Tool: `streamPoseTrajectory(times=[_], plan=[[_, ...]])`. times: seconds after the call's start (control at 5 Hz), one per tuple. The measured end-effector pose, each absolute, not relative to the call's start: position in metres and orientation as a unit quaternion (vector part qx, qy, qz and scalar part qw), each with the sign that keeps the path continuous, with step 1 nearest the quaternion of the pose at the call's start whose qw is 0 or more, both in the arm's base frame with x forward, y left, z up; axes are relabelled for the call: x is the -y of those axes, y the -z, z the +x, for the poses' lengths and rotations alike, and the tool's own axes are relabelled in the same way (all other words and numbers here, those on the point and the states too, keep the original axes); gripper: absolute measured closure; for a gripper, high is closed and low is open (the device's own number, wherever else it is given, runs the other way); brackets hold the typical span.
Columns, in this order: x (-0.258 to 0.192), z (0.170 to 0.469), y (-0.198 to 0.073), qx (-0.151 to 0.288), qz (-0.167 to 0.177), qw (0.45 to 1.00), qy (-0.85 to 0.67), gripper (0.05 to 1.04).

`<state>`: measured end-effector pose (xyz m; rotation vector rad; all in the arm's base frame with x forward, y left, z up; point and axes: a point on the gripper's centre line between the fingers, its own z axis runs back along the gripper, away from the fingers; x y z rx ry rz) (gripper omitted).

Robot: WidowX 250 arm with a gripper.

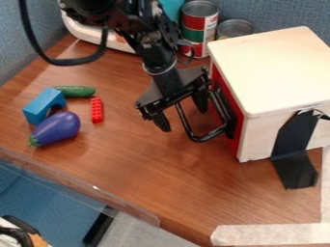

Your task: Open the drawer

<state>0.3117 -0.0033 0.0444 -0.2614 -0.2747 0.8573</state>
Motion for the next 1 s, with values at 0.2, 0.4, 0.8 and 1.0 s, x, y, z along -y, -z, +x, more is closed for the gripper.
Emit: streamPoseTrajectory(times=[0.2,0.4,0.8,1.0], plan=[[0.007,0.31,-0.034,0.121,-0.119,0.896,-0.411,0.13],[0.008,0.31,-0.031,0.12,-0.113,0.894,-0.416,0.416],[0.007,0.298,-0.024,0.095,-0.122,0.899,-0.409,0.911],[0.005,0.288,-0.024,0.09,-0.126,0.9,-0.408,0.942]])
